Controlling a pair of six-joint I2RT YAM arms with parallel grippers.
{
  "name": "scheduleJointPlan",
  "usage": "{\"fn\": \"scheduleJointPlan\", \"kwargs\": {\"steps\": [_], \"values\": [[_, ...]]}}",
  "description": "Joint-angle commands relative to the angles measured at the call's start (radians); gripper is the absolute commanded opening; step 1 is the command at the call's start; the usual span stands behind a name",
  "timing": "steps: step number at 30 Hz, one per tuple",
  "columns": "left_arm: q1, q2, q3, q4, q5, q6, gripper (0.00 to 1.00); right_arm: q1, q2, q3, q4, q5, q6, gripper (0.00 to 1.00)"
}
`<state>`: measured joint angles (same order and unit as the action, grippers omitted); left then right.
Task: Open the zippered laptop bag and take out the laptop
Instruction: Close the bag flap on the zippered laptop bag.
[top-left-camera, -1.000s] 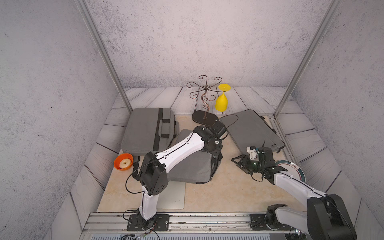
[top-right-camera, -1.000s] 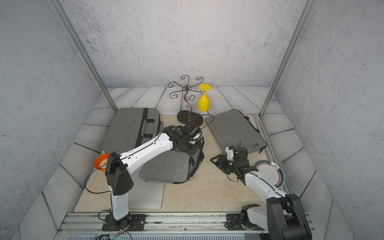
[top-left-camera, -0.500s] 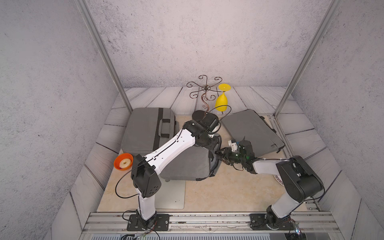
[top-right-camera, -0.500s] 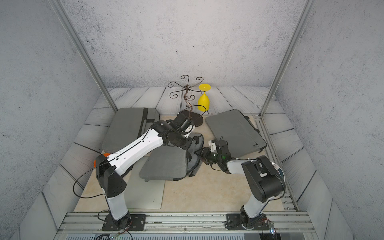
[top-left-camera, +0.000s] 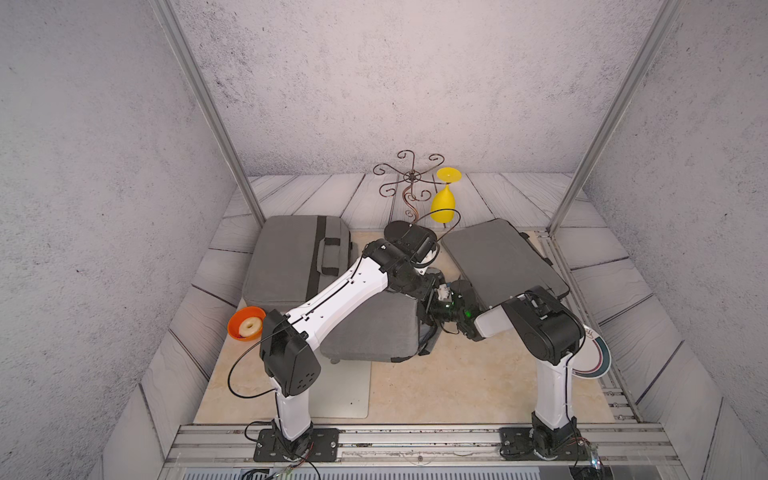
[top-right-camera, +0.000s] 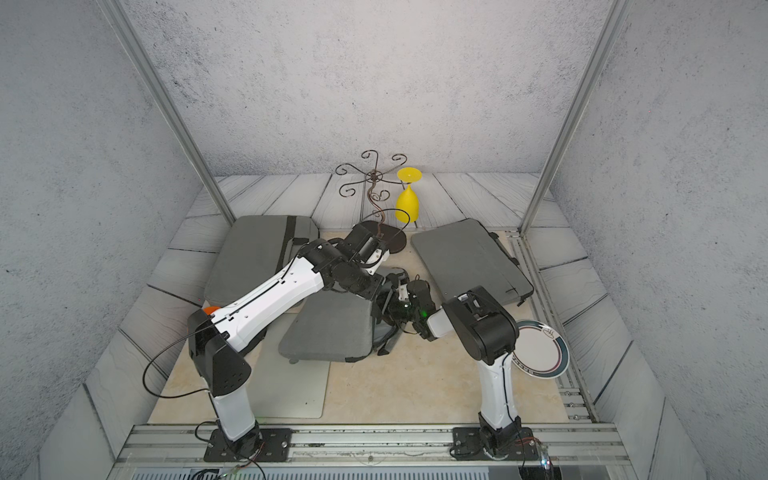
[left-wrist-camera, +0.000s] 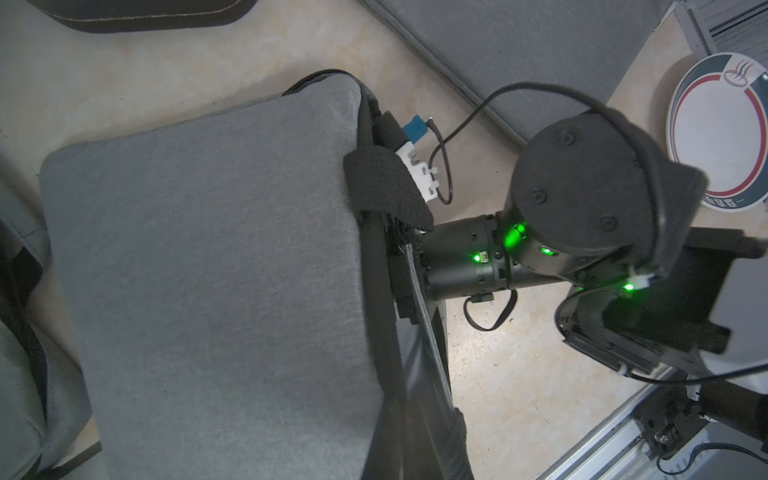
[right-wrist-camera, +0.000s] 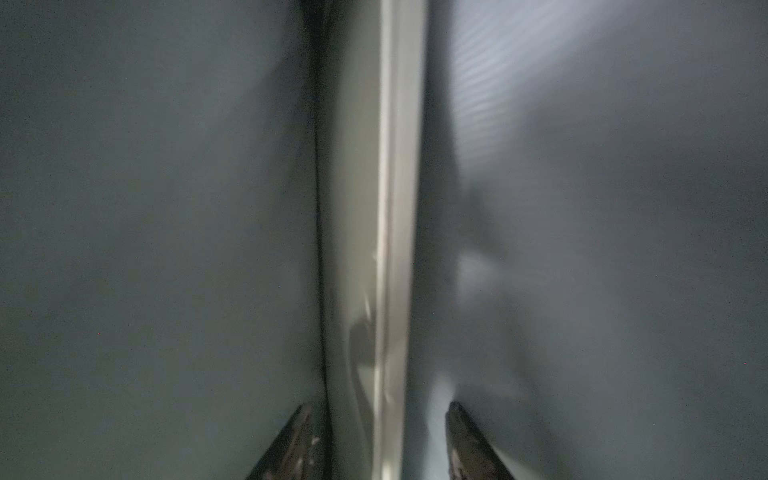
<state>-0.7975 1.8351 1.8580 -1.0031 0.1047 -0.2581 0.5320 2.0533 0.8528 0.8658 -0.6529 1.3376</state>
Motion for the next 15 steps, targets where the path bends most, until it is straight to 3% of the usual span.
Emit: {"fn": "scheduleJointPlan", "kwargs": {"steps": [1,10,15], "values": [[0.004,-0.053,0.019,0.052,0.046,0.01,0.0,0.025,0.076,0.029,0.061,0.005,0.048,0.52],[0.009,-0.043,0.013,0.057,0.079,0.017,0.0,0.082,0.195,0.117,0.165,0.027,0.129,0.45],[0.017,-0.051,-0.01,0.054,0.073,0.013,0.0,0.083,0.186,0.101,0.206,0.045,0.144,0.22]]}}
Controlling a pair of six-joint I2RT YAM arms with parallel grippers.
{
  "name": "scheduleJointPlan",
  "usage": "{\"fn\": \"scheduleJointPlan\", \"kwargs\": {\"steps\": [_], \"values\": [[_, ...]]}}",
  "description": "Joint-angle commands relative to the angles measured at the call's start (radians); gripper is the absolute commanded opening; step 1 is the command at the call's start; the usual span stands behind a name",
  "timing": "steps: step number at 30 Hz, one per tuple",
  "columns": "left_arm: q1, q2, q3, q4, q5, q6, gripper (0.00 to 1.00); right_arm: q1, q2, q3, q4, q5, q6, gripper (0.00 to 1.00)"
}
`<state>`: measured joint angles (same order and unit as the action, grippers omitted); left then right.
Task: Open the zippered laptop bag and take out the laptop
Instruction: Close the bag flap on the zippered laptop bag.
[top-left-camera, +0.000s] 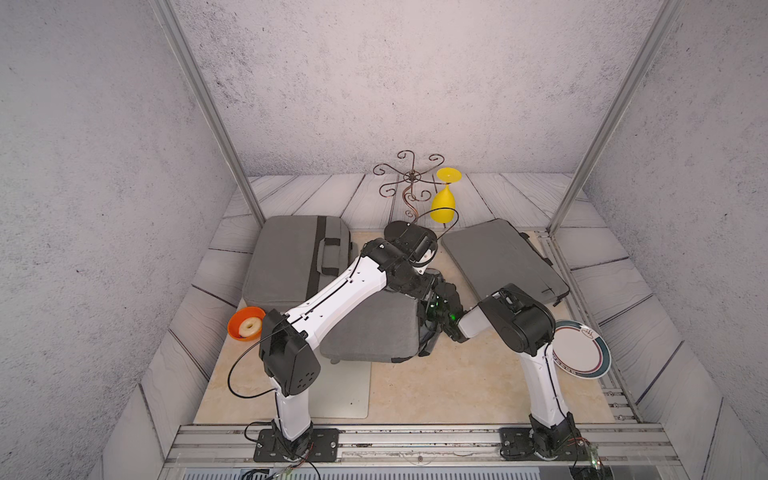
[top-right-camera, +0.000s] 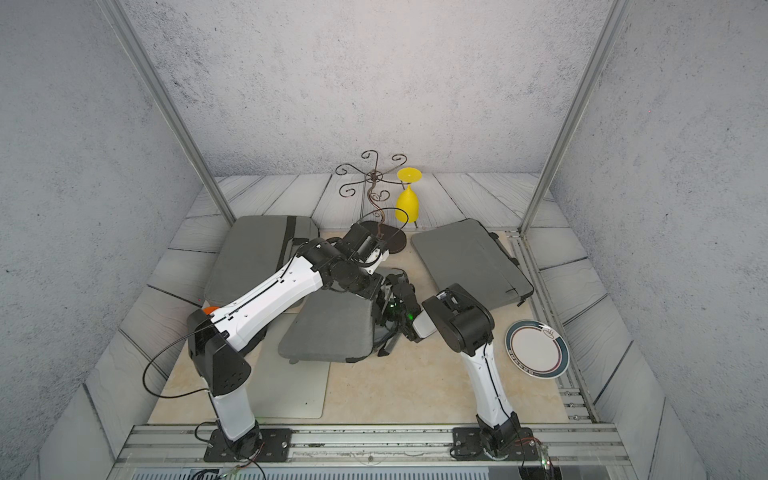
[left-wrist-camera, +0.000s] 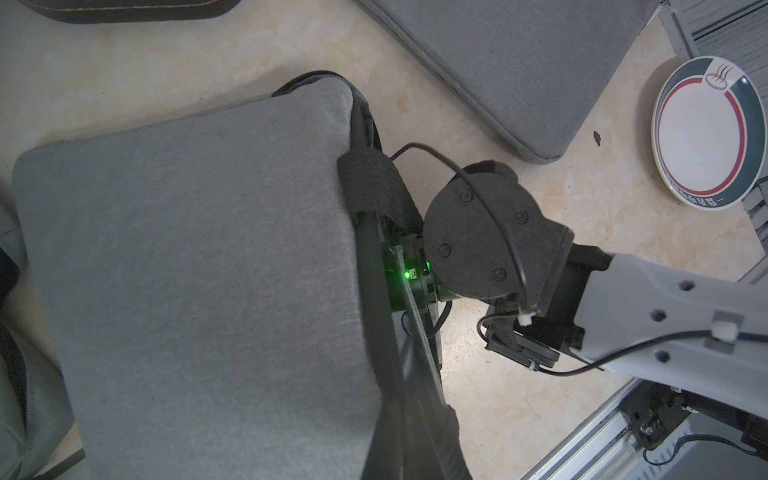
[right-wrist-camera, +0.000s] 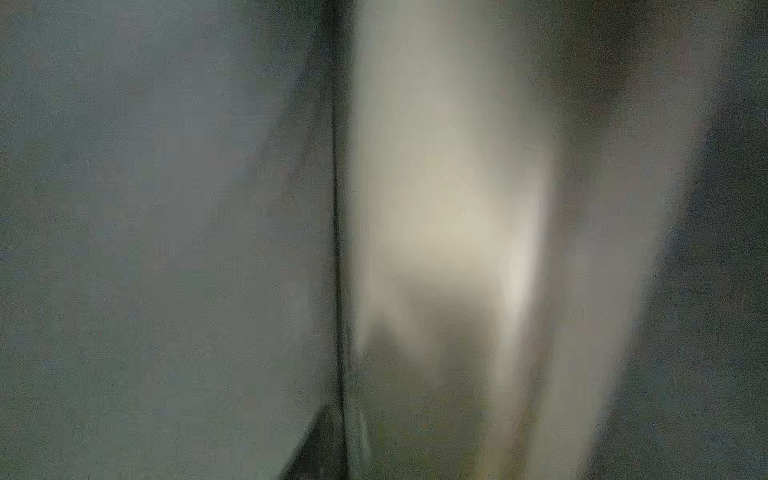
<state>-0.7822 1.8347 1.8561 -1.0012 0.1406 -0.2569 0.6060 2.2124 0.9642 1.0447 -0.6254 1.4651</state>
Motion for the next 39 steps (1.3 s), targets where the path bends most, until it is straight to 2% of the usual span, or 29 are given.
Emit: {"fn": "scheduleJointPlan", "kwargs": {"steps": [1,6,15,22,27,32,39], "values": [[0.006,-0.054,-0.017,0.053,0.036,0.011,0.0,0.008,0.015,-0.019,0.028,0.02,0.008,0.18],[0.026,-0.087,-0.102,0.084,0.036,-0.003,0.0,-0.009,-0.071,-0.082,0.044,0.033,-0.012,0.11],[0.041,-0.113,-0.188,0.111,0.04,-0.013,0.0,-0.044,-0.284,-0.198,-0.048,0.023,-0.09,0.06],[0.044,-0.103,-0.215,0.122,0.073,-0.016,0.0,-0.079,-0.491,-0.291,-0.235,0.066,-0.195,0.05],[0.043,-0.097,-0.232,0.119,0.132,-0.004,0.0,-0.138,-0.595,-0.338,-0.326,0.054,-0.239,0.03],[0.043,-0.104,-0.269,0.123,0.136,0.001,0.0,-0.199,-0.68,-0.375,-0.405,0.018,-0.279,0.02],[0.043,-0.099,-0.311,0.17,0.152,-0.01,0.0,-0.306,-0.866,-0.373,-0.7,-0.035,-0.426,0.02]]}}
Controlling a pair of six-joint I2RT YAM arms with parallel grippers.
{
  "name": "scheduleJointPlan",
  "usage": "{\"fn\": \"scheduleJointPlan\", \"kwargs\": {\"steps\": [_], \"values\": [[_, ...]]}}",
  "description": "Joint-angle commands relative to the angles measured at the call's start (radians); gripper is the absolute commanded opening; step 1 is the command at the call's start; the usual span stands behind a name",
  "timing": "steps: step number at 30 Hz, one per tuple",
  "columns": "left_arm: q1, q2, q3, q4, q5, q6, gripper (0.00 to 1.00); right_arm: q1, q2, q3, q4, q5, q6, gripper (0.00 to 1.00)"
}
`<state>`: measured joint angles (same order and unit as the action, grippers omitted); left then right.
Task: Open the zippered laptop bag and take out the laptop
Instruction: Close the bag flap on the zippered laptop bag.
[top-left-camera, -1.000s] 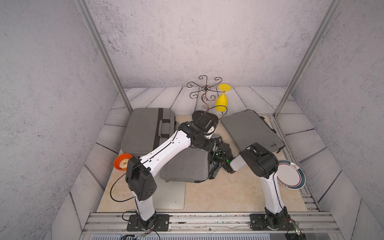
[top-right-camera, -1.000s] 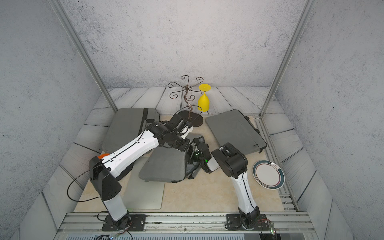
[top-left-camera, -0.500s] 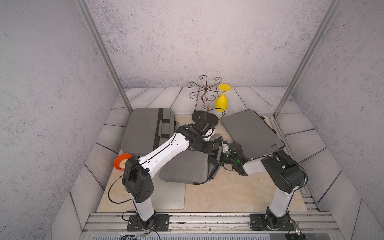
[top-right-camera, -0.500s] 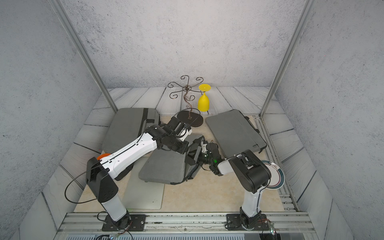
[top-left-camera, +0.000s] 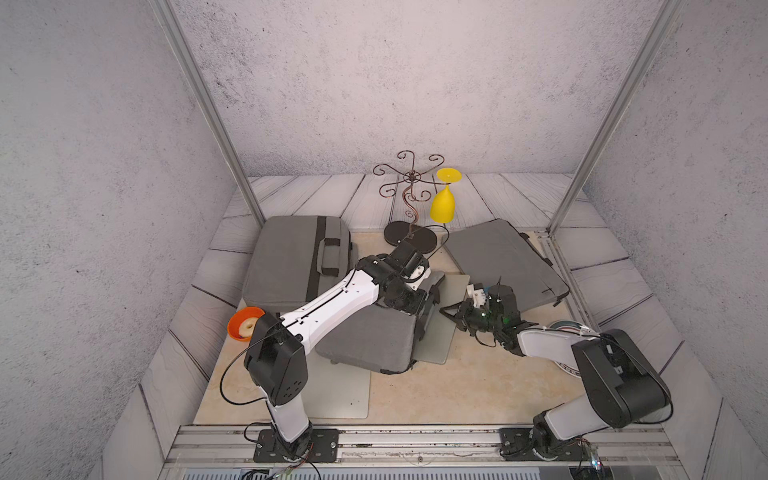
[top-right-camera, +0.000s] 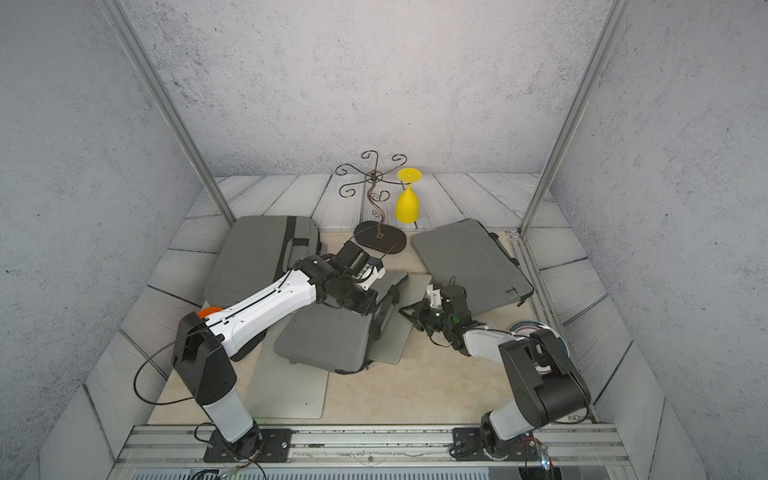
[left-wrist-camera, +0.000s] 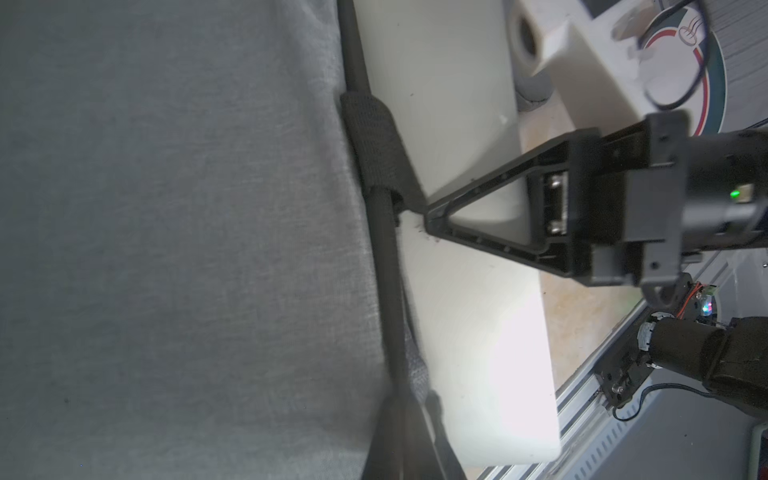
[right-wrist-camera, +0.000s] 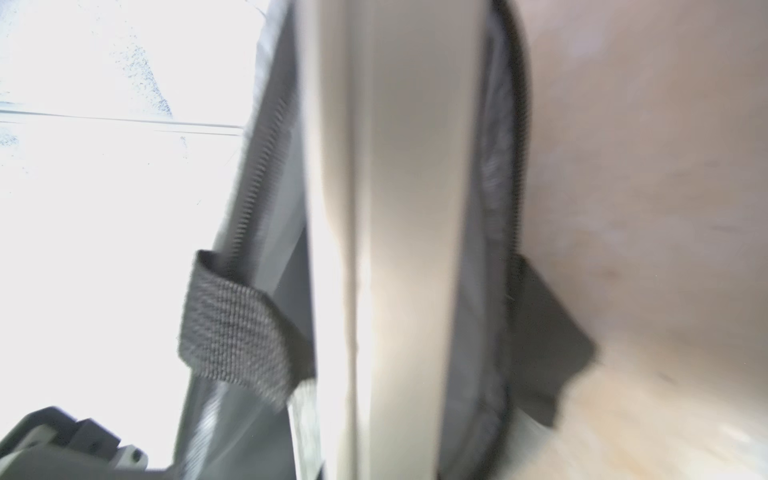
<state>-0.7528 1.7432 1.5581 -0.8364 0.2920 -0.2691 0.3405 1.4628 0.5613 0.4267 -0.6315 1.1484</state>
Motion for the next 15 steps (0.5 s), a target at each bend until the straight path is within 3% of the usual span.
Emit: {"fn": "scheduleJointPlan", "kwargs": {"steps": [1,11,15], "values": [[0.013,-0.002,-0.015,0.013,0.002,-0.003,0.0,-0.047,-0.151,0.035,-0.138,-0.032,-0.132,0.02],[0.013,0.084,-0.025,0.092,0.05,-0.036,0.0,-0.246,-0.476,0.175,-0.885,-0.052,-0.46,0.02],[0.012,0.117,-0.024,0.119,0.082,-0.046,0.01,-0.343,-0.543,0.244,-1.062,-0.076,-0.54,0.02]]}}
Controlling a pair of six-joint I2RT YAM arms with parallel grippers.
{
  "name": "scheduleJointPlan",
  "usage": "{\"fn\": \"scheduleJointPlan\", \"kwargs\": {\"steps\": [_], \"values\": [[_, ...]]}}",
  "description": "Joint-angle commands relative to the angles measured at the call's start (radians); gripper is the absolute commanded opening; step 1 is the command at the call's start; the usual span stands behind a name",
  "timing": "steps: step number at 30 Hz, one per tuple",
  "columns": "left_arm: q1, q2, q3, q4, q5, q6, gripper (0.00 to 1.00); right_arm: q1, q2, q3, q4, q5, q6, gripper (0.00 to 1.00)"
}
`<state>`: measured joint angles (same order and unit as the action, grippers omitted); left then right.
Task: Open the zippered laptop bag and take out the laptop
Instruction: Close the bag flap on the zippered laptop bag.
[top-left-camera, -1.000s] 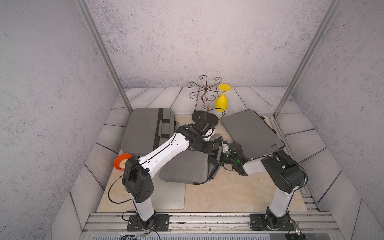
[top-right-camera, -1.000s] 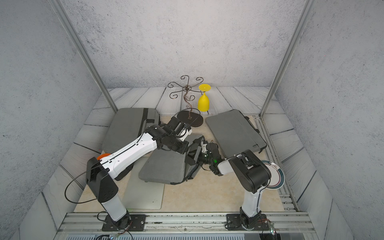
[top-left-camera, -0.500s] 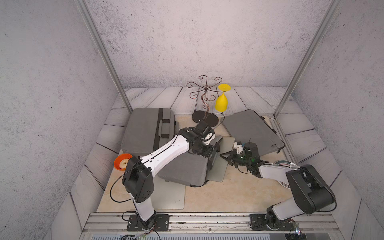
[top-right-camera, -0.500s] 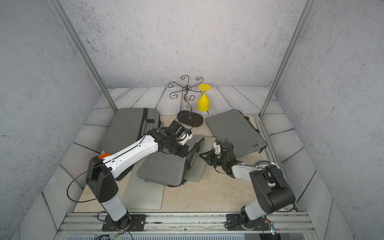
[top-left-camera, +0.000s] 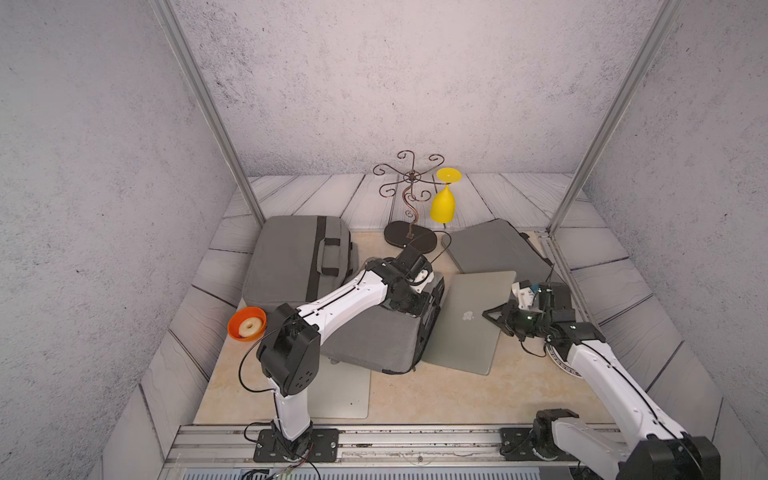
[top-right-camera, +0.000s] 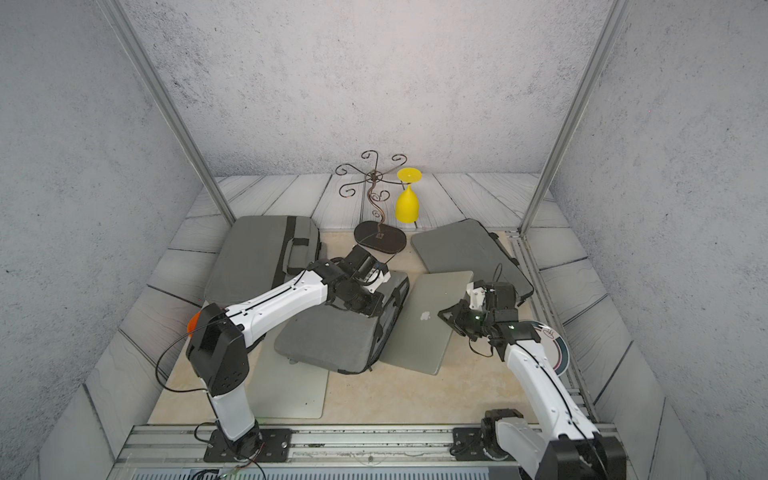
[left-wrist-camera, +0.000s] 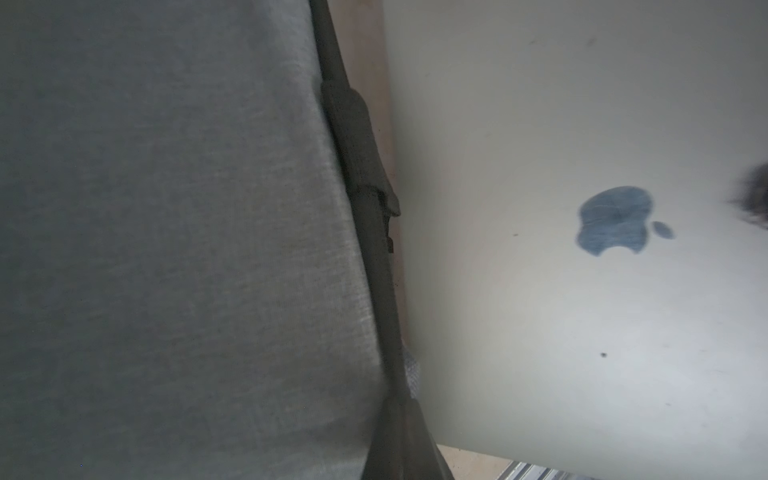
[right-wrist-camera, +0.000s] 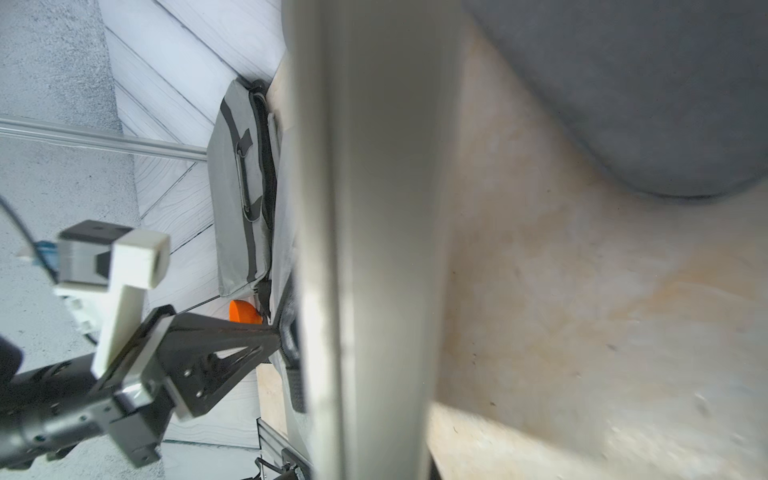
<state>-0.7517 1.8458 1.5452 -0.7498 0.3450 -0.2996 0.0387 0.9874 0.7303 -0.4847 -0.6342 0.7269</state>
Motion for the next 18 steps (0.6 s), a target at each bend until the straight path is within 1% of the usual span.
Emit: {"fn": "scheduleJointPlan", "kwargs": {"steps": [1,4,7,11,15,18], "values": [[0.011,0.022,-0.01,0.037,0.035,-0.016,0.03,-0.06,-0.079,0.088,-0.181,-0.081,-0.13,0.02],[0.012,0.041,-0.007,0.041,0.066,-0.02,0.11,-0.094,-0.102,0.117,-0.23,-0.098,-0.148,0.02],[0.012,0.039,-0.008,0.036,0.09,-0.021,0.24,-0.106,-0.111,0.136,-0.238,-0.119,-0.143,0.02],[0.015,0.005,-0.007,-0.003,0.075,0.009,0.39,-0.109,-0.114,0.138,-0.202,-0.161,-0.118,0.02],[0.047,-0.041,-0.019,-0.064,0.061,0.038,0.44,-0.108,-0.121,0.1,-0.125,-0.229,-0.079,0.02],[0.097,-0.099,-0.059,-0.111,0.028,0.063,0.46,-0.107,-0.126,0.076,-0.091,-0.276,-0.076,0.02]]}}
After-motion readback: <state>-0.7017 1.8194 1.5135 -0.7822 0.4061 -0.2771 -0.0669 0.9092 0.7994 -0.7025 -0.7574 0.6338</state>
